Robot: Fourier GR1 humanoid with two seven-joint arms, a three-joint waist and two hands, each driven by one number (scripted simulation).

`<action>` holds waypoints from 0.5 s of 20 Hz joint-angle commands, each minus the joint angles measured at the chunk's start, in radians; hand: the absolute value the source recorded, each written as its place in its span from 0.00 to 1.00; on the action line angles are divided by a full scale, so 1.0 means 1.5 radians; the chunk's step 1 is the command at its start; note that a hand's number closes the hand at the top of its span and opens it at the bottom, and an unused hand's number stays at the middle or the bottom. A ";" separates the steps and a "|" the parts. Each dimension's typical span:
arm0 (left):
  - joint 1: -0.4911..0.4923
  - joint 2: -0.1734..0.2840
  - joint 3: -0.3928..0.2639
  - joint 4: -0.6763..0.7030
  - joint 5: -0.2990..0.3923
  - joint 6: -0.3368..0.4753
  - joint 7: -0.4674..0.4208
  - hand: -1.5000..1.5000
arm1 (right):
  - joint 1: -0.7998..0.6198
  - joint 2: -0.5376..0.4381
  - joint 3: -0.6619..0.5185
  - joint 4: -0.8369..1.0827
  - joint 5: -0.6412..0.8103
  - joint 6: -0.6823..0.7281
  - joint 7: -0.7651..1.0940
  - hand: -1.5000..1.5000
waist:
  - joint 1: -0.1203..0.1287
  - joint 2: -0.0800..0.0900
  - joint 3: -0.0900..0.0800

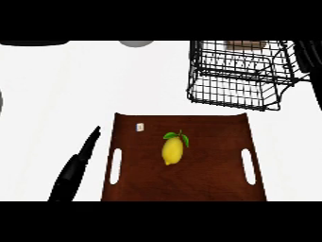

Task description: Pick the lemon from the tray and place it in the tiered basket

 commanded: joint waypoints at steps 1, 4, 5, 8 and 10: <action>-0.028 -0.016 0.027 0.005 0.006 0.002 0.016 0.50 | 0.030 0.034 -0.031 0.020 -0.008 0.003 -0.019 1.00 | 0.005 -0.021 0.000; -0.081 -0.052 0.049 -0.050 -0.017 0.094 0.040 0.50 | 0.064 0.115 -0.042 0.009 -0.042 -0.058 -0.076 1.00 | 0.002 -0.023 0.002; -0.093 -0.040 0.075 -0.055 -0.010 0.102 0.043 0.50 | 0.081 0.147 -0.041 -0.022 -0.054 -0.077 -0.090 1.00 | -0.003 -0.026 0.003; -0.089 -0.045 0.070 -0.069 -0.004 0.103 0.052 0.50 | 0.156 0.123 -0.045 0.076 0.052 -0.189 -0.055 1.00 | -0.008 -0.022 0.000; -0.107 -0.044 0.081 -0.060 -0.002 0.102 0.057 0.50 | 0.153 0.282 -0.032 0.024 -0.155 -0.092 -0.073 0.00 | 0.000 -0.023 0.004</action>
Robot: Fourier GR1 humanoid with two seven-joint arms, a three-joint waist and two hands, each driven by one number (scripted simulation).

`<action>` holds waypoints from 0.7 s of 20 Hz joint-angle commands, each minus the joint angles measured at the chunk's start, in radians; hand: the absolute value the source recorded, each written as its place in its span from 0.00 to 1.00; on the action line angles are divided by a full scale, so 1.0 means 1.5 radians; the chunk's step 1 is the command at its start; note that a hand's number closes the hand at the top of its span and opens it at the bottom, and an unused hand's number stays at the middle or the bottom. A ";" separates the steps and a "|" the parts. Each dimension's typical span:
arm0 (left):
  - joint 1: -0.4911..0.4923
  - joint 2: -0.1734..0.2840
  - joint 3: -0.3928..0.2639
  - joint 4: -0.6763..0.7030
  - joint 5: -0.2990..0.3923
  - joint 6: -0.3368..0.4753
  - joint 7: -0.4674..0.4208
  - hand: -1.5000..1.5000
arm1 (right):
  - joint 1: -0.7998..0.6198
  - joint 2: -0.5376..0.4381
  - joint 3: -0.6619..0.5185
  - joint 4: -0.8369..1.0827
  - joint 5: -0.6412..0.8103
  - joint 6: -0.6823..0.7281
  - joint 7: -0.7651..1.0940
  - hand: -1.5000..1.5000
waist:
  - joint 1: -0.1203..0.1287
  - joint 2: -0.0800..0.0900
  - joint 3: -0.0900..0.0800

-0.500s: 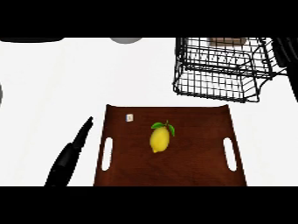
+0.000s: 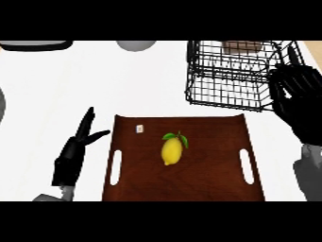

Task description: Pick the lemon from the tray and place it in the tiered basket

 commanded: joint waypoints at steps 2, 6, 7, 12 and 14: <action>-0.068 -0.037 0.013 -0.039 -0.011 0.050 0.029 0.50 | 0.090 0.143 0.071 -0.003 -0.117 0.105 -0.046 0.00 | 0.004 -0.001 0.000; -0.061 0.003 0.048 -0.090 -0.004 0.036 0.063 0.50 | 0.195 0.056 0.086 -0.103 -0.081 0.212 -0.083 0.00 | 0.004 -0.003 -0.004; -0.048 -0.017 0.029 -0.096 -0.008 0.047 0.082 0.50 | 0.231 0.022 0.089 -0.148 -0.075 0.228 -0.064 0.00 | 0.001 -0.004 -0.004; -0.076 -0.027 0.032 -0.059 -0.027 0.066 0.081 0.50 | 0.265 -0.139 0.095 -0.219 0.105 0.205 -0.010 0.00 | -0.014 -0.008 -0.006; -0.085 -0.025 0.033 -0.055 -0.023 0.056 0.077 0.50 | 0.227 -0.211 0.100 -0.231 0.175 0.201 0.056 0.00 | -0.005 -0.006 -0.008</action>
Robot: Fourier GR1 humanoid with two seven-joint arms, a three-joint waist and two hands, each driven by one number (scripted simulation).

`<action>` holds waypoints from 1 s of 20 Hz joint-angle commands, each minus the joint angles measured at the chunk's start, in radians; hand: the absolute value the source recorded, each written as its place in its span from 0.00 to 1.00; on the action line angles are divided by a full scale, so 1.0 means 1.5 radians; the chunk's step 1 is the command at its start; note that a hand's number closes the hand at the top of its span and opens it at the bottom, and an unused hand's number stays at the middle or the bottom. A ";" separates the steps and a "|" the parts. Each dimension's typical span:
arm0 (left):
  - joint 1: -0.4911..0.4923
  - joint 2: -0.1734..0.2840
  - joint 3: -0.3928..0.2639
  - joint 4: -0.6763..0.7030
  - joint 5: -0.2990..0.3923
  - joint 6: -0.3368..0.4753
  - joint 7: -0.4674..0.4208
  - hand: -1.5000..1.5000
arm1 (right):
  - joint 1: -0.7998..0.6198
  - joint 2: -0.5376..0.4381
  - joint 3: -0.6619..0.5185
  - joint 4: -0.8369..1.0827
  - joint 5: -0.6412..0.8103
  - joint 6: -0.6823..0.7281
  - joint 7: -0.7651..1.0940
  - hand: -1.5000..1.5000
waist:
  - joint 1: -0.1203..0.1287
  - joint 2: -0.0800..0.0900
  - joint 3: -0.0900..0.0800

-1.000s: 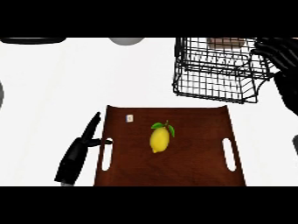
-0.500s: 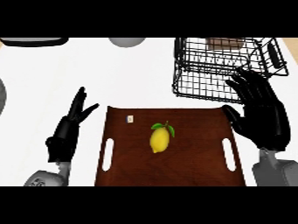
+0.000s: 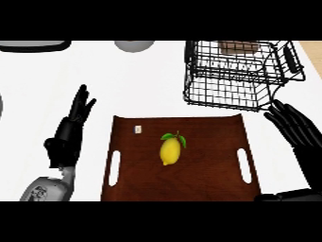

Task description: Pick the lemon from the tray and place it in the tiered basket

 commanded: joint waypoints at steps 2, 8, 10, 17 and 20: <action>-0.006 0.006 0.006 -0.002 0.002 -0.005 0.007 0.50 | -0.007 -0.176 0.013 -0.092 0.168 0.011 0.115 0.00 | 0.000 -0.004 -0.005; -0.017 -0.002 -0.001 -0.002 0.005 -0.012 0.020 0.50 | -0.076 -0.277 0.087 -0.217 0.319 0.023 0.351 0.00 | 0.019 0.001 -0.005; -0.018 -0.002 -0.009 0.000 -0.013 -0.005 0.010 0.50 | -0.105 -0.311 0.099 -0.265 0.319 0.056 0.454 0.00 | 0.020 0.000 -0.005; -0.019 -0.009 -0.020 -0.012 -0.013 -0.017 0.017 0.50 | -0.311 -0.220 0.257 -0.298 0.336 0.094 0.776 0.00 | 0.049 0.005 -0.003; -0.079 -0.027 -0.017 0.022 -0.024 -0.008 0.042 0.50 | -0.419 -0.133 0.323 -0.244 0.343 0.108 0.861 0.00 | 0.044 0.007 -0.003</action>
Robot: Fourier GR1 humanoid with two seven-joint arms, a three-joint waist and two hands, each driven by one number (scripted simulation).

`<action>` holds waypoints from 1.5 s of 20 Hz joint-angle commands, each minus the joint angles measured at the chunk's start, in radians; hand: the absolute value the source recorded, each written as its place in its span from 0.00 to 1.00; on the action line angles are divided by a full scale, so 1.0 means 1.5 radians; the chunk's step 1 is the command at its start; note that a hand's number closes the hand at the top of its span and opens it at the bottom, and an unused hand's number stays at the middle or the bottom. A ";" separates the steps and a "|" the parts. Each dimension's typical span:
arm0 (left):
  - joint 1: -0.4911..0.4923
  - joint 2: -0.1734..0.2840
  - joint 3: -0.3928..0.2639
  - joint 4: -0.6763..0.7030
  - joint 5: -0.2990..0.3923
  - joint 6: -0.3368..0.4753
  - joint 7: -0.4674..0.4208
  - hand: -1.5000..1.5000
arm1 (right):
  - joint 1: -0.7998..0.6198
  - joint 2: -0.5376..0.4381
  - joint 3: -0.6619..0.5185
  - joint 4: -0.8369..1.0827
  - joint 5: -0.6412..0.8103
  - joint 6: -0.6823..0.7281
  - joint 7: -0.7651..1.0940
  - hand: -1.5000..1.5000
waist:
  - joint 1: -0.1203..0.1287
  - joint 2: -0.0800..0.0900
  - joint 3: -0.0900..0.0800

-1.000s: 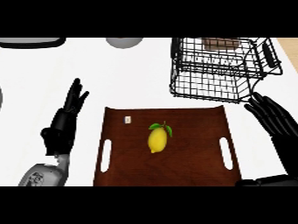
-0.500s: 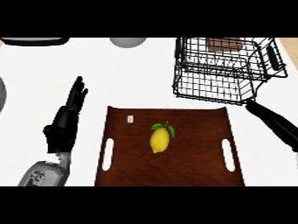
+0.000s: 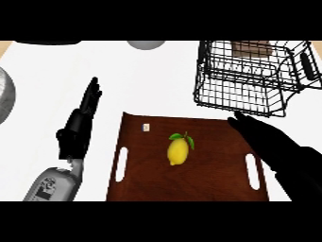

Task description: Pick the lemon from the tray and place it in the tiered basket

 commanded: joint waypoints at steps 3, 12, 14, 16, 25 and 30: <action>0.016 0.008 0.012 0.007 0.004 -0.015 -0.017 0.50 | -0.199 0.157 0.116 0.094 0.028 0.028 0.195 0.00 | 0.001 -0.001 0.001; 0.018 0.016 0.029 -0.025 0.002 -0.010 0.011 0.50 | -0.268 0.249 0.166 0.207 -0.016 0.058 0.293 0.00 | -0.015 -0.005 0.003; 0.019 0.003 0.013 -0.016 -0.006 -0.010 0.010 0.50 | -0.285 0.260 0.165 0.231 -0.012 0.060 0.297 0.00 | -0.020 -0.005 0.003; 0.013 -0.006 0.036 0.033 0.003 -0.009 -0.035 0.50 | -0.253 0.268 0.217 0.215 0.027 0.036 0.307 0.00 | -0.032 -0.004 0.003; 0.029 -0.031 0.001 -0.023 -0.028 0.015 0.006 0.50 | -0.267 0.236 0.211 0.272 0.023 0.091 0.266 0.00 | -0.029 -0.004 0.005; 0.036 0.002 0.036 -0.017 -0.007 -0.020 -0.008 0.50 | -0.280 0.265 0.248 0.235 0.028 0.102 0.309 0.00 | -0.029 -0.005 0.004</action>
